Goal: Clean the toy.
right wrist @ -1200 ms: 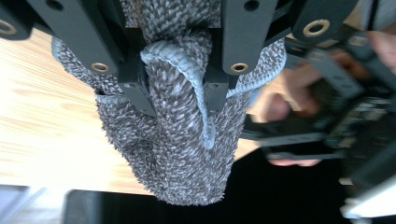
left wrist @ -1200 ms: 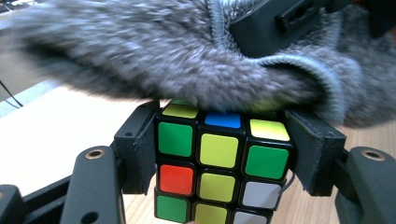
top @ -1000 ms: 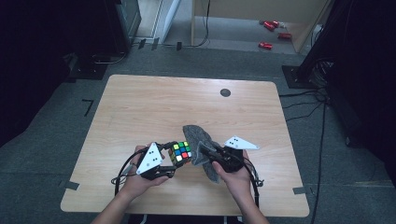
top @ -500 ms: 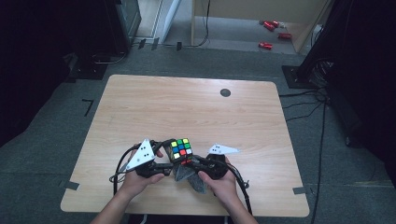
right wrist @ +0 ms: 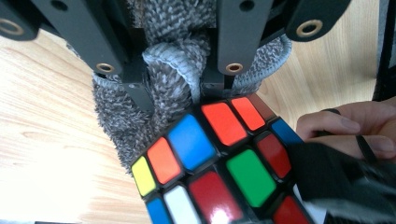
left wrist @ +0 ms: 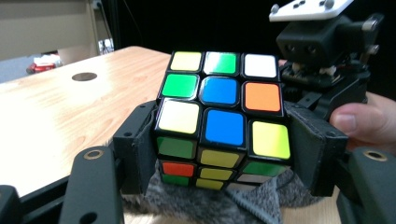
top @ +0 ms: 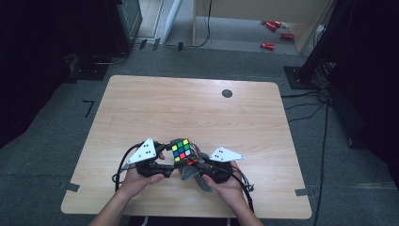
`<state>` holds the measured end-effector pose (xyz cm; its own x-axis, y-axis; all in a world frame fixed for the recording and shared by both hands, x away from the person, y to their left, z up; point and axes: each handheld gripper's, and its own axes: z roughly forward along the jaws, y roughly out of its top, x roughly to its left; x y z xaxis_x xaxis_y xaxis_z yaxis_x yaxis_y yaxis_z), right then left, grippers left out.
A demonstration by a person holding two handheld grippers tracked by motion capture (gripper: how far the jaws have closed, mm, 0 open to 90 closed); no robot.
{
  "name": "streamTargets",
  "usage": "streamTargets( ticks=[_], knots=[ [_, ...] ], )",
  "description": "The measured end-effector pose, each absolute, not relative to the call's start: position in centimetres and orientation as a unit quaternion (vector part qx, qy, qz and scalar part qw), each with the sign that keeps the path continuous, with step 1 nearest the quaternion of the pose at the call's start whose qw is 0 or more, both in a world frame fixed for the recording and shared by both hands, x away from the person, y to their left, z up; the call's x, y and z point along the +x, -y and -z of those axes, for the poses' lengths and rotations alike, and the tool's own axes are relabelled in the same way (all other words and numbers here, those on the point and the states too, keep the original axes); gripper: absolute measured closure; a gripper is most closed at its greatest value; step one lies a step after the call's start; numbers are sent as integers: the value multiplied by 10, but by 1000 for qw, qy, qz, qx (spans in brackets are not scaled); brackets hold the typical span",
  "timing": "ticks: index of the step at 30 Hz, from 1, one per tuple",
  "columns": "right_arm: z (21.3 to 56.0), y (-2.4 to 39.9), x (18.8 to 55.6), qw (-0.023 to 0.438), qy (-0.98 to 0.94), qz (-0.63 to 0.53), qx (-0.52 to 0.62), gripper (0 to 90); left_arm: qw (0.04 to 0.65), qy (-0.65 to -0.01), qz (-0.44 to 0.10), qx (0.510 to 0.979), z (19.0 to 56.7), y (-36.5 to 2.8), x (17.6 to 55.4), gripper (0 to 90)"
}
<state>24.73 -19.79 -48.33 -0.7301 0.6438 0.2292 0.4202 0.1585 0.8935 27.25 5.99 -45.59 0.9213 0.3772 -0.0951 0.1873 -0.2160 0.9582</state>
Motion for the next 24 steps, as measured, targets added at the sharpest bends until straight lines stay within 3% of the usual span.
streamTargets(
  ticks=[10,12,24],
  knots=[
    [476,204,246,120,-751,-548,347,728,583,-172,-79,790,459,-56,271,323],
    [473,206,246,126,-749,-551,347,727,587,-173,-103,784,459,-56,268,337],
    [450,226,243,158,-705,-585,369,728,570,-183,-135,790,464,-54,268,344]
  ],
)
